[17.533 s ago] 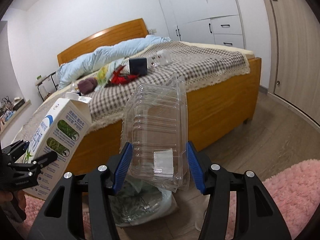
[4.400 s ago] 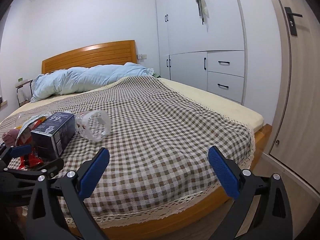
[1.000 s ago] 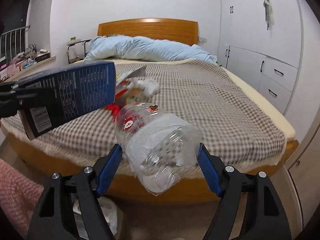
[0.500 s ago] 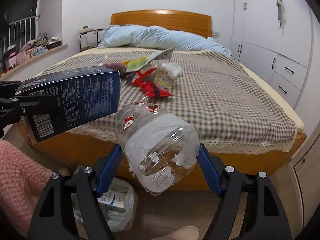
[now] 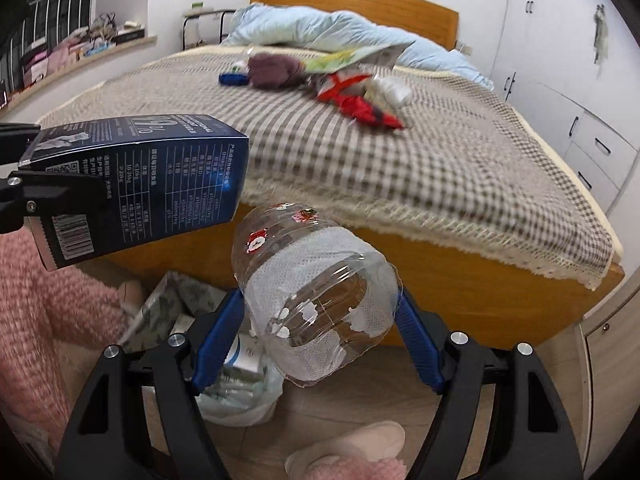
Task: Collect trash
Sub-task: 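Carry the blue box and plastic bottle toward the floor trash bin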
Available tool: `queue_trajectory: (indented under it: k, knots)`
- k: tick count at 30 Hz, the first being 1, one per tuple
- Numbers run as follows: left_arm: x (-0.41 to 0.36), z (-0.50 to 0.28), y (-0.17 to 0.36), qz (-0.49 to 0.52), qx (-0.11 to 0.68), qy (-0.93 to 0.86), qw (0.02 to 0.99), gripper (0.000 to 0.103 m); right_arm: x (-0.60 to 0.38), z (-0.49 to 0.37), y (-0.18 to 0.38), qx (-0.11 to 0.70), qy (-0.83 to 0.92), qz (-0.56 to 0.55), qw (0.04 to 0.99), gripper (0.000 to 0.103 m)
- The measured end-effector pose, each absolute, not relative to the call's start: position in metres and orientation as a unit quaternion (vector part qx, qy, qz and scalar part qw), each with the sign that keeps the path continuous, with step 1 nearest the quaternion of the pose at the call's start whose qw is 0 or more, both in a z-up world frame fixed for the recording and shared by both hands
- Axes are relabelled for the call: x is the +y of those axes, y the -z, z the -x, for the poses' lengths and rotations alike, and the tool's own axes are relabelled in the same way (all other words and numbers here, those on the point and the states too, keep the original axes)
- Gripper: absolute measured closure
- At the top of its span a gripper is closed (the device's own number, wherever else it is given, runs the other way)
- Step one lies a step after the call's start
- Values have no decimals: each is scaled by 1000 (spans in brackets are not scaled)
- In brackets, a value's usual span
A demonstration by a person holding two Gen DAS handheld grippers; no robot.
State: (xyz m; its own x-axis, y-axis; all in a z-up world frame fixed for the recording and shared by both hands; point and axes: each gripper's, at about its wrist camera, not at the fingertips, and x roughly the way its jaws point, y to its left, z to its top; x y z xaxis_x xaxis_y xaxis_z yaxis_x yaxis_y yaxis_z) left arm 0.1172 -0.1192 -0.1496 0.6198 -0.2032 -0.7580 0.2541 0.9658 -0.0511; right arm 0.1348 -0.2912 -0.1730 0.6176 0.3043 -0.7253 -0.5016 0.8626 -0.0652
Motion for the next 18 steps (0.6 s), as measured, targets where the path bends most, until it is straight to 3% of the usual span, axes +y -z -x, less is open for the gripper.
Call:
queue_trajectory:
  k: [18]
  knots:
    - [-104, -110, 235, -37, 507, 141, 850, 44, -248, -105, 257, 457, -253, 212, 826, 34]
